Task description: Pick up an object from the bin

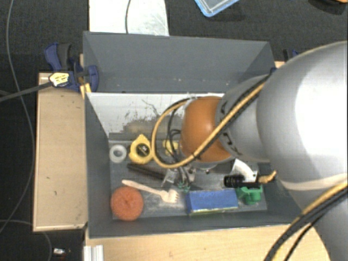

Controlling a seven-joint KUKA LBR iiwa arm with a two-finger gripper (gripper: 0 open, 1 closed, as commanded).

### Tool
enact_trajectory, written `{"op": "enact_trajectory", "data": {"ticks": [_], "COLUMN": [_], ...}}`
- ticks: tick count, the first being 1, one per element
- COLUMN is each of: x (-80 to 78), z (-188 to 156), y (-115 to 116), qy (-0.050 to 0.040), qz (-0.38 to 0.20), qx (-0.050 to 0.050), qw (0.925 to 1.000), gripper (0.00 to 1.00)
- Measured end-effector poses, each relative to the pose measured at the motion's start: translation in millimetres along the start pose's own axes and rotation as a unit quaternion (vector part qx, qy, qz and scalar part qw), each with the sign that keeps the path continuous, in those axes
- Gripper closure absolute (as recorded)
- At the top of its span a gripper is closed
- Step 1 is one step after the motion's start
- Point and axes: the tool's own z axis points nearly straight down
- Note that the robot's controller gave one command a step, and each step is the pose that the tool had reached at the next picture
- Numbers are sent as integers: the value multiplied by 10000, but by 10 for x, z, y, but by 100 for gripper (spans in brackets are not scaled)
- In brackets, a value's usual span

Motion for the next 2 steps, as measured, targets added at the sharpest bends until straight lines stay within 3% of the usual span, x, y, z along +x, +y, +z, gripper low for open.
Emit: {"op": "enact_trajectory", "data": {"ticks": [1,2], "x": [0,0], "z": [0,0], "y": [0,0], "qy": [0,0], "qz": [14,17], "qx": [-1,-1], "qw": [10000,10000], "gripper": [100,0]}}
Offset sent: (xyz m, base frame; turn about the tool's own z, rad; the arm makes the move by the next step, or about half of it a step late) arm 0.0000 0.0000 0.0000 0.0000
